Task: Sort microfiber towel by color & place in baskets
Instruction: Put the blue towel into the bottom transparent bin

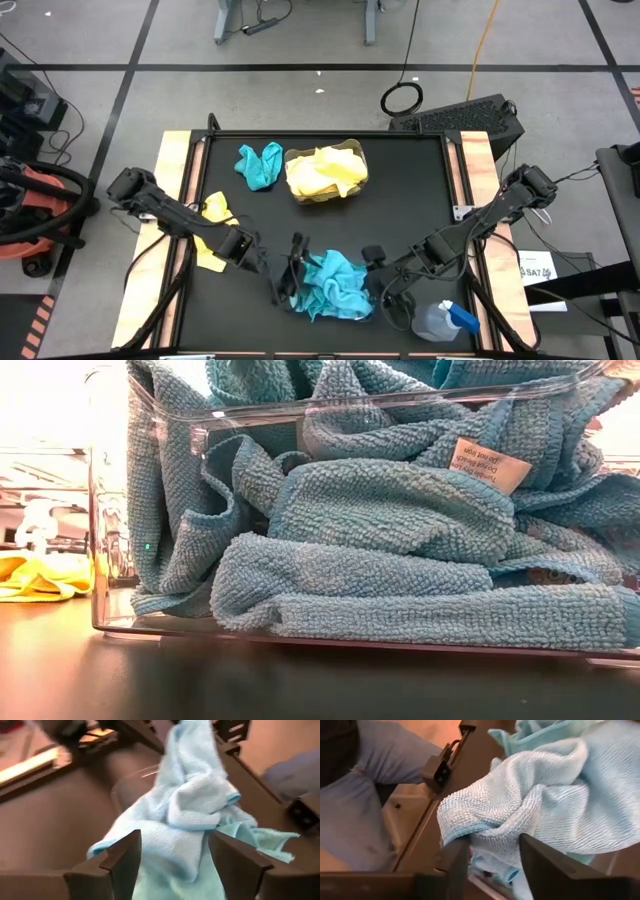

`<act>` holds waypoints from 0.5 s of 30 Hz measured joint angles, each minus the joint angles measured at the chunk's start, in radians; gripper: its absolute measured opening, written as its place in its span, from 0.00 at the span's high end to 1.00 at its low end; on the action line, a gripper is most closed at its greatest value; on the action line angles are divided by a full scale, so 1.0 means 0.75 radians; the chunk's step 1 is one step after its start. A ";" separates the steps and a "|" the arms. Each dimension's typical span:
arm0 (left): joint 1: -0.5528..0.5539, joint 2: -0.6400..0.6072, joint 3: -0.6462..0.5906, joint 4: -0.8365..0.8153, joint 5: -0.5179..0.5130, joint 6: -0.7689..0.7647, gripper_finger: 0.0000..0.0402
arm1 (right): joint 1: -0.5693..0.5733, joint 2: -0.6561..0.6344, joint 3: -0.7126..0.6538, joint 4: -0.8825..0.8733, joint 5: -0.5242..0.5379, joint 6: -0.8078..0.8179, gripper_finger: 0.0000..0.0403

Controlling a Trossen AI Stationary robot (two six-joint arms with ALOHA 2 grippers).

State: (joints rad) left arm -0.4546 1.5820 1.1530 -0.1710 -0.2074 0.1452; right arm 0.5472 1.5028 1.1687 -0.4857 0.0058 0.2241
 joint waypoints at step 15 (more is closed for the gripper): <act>0.083 0.236 0.001 0.157 0.338 0.000 0.72 | -0.032 0.087 0.002 0.190 0.133 -0.187 0.97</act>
State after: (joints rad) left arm -0.3923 1.7591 1.1534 -0.0533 0.0462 0.1452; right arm 0.5232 1.5680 1.1702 -0.3430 0.1055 0.0841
